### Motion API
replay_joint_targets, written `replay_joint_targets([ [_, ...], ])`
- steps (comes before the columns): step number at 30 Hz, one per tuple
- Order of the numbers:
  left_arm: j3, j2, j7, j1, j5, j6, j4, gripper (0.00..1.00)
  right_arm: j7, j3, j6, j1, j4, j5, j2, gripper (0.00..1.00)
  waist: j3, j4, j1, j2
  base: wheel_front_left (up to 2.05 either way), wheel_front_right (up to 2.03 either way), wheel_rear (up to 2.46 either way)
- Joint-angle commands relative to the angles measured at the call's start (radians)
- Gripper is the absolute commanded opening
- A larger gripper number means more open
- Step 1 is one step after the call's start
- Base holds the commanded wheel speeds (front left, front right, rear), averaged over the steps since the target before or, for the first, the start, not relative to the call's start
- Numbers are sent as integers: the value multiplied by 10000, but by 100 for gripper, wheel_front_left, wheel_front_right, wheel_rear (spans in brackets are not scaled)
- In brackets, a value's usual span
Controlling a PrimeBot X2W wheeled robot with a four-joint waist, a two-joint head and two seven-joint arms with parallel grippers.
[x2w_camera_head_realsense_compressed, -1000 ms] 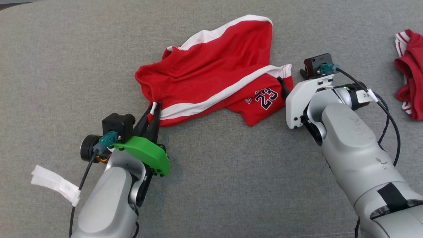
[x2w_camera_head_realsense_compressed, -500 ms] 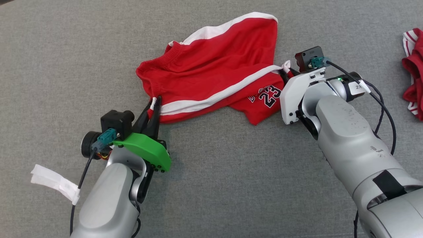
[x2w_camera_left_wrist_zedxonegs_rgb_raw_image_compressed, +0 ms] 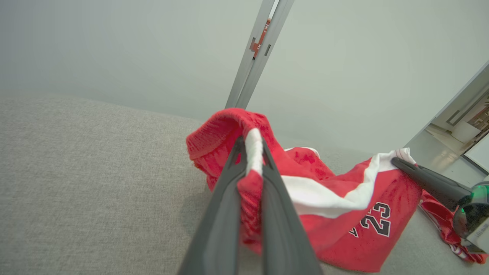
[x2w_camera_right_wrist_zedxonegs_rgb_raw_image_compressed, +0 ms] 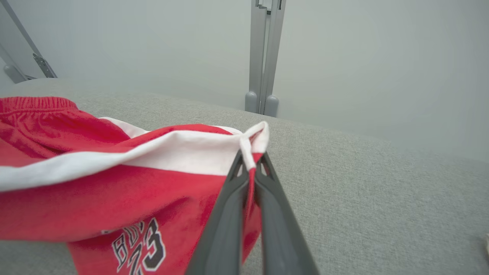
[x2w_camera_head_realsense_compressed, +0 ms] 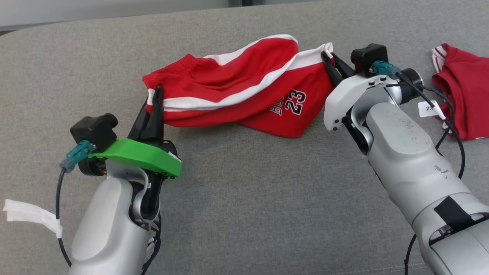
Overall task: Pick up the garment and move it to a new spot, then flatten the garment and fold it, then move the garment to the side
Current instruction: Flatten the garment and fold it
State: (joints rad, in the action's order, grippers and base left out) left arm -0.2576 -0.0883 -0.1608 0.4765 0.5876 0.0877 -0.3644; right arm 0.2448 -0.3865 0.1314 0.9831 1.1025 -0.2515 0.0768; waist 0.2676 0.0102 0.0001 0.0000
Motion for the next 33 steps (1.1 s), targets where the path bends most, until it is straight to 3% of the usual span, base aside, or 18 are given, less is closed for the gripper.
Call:
replay_joint_targets([
  [1, 102, -121, 54, -82, 145, 27, 229, 0, 101, -82, -16, -214, -261, -197, 101, 0, -548, -414, -1, 0, 0, 0, 0],
  [6, 343, -351, 494, -307, 533, -73, 1453, 0, 195, -203, -16, -574, -1762, -710, 608, 0, -1269, -753, -1, 0, 0, 0, 0],
  [14, 564, -890, 1779, -566, 856, -530, 4473, 0, 200, 582, -16, -1939, -5472, -663, 1554, 0, -2243, -996, -1, 0, 0, 0, 0],
  [18, 717, -1084, 2719, -685, 1348, -865, 6261, 0, -110, 1314, -16, -2795, -7632, -410, 1846, 0, -2475, -1087, -1, 0, 0, 0, 0],
  [24, 905, -1444, 4259, -743, 2026, -1524, 8622, 0, -1463, 2535, -16, -4217, -11738, 269, 1931, 0, -2482, -1251, -1, 0, 0, 0, 0],
  [29, 1062, -1744, 5046, -430, 2115, -1939, 9162, 0, -2533, 2983, -16, -5022, -13837, 781, 1801, 0, -2153, -1340, -1, 0, 0, 0, 0],
  [33, 1053, -1775, 5263, -74, 2187, -2037, 8371, 0, -2850, 2932, -16, -4943, -13771, 852, 1652, 0, -1599, -1354, -1, 0, 0, 0, 0],
])
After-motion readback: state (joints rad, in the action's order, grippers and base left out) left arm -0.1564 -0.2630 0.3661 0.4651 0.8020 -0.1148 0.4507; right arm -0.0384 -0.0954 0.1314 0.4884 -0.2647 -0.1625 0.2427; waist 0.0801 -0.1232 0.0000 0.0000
